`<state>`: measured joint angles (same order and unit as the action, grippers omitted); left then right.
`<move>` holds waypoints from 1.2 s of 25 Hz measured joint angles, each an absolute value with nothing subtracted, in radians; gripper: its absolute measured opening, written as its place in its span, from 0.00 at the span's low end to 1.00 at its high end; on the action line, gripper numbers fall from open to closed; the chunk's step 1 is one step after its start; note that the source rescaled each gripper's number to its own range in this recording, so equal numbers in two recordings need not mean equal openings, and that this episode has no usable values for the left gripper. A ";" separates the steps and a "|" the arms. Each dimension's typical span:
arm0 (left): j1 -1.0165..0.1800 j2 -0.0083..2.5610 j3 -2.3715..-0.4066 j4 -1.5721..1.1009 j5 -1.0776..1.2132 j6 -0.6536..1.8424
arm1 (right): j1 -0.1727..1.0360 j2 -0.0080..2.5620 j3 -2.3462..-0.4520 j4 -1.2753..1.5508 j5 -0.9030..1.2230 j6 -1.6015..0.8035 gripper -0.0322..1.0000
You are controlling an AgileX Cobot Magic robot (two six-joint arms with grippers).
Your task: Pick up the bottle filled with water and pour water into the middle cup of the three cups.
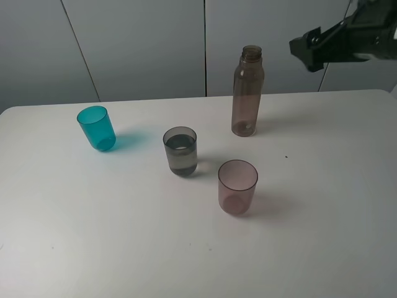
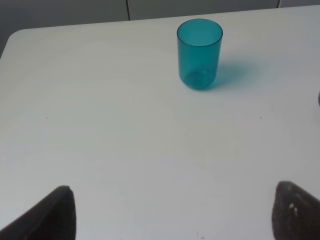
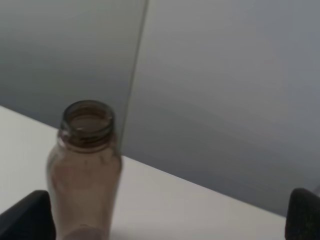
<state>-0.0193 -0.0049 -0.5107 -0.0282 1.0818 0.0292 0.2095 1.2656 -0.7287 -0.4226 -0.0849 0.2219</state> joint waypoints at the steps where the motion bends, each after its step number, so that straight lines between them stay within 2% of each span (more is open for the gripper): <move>1: -0.019 -0.005 -0.511 -0.028 1.082 0.029 | 0.210 1.192 -0.732 -0.383 0.000 0.222 1.00; 10: -0.019 -0.005 -0.511 -0.028 1.082 0.029 | 0.210 0.651 -0.732 0.000 0.736 -0.054 1.00; 15: -0.019 -0.005 -0.511 -0.028 1.082 0.029 | 0.210 0.396 -0.685 0.063 1.005 -0.102 1.00; 23: -0.019 -0.005 -0.511 -0.028 1.082 0.029 | 0.210 0.029 -0.579 0.046 1.103 -0.106 1.00; 30: -0.019 -0.005 -0.511 -0.026 1.082 0.029 | 0.210 0.003 -0.520 0.037 1.115 -0.088 1.00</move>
<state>-0.0193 -0.0049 -0.5107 -0.0261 1.0818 0.0292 0.2095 0.0031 -0.5198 0.0369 1.1153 -0.0883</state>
